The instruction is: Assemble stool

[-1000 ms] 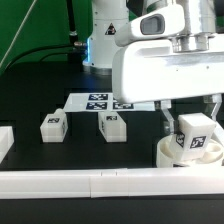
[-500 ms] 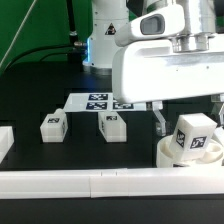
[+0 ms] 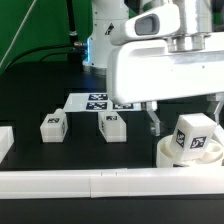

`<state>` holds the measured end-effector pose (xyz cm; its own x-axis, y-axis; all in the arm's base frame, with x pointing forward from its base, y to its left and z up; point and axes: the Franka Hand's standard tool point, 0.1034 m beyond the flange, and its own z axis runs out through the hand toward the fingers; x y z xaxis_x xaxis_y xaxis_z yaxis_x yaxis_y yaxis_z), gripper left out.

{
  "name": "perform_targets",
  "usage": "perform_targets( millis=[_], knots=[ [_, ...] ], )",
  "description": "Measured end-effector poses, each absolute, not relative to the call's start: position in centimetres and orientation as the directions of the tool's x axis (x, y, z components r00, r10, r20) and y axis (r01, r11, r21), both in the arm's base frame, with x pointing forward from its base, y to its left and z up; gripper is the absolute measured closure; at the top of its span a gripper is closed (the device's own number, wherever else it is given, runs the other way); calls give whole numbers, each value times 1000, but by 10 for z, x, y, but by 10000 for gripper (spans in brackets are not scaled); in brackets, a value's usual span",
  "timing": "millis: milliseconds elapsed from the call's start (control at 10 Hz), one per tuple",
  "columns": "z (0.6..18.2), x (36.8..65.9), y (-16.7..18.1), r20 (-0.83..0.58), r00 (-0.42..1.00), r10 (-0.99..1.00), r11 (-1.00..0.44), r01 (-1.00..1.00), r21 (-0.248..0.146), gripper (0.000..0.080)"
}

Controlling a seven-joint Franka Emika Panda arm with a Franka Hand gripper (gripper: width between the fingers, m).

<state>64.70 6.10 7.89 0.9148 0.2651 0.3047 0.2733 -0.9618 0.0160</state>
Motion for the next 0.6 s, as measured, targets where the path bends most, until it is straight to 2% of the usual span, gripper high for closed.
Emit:
perform_targets(
  millis=[100,200,300,500,600],
  knots=[
    [82,650,63,268,930,253,-964,264,-9,150],
    [85,655,67,273,927,256,-963,269,-9,150],
    [81,653,69,238,936,257,-963,270,-20,150],
    [78,648,77,83,964,252,-964,258,-66,150],
    [79,653,79,48,965,258,-962,261,-75,150]
  ],
)
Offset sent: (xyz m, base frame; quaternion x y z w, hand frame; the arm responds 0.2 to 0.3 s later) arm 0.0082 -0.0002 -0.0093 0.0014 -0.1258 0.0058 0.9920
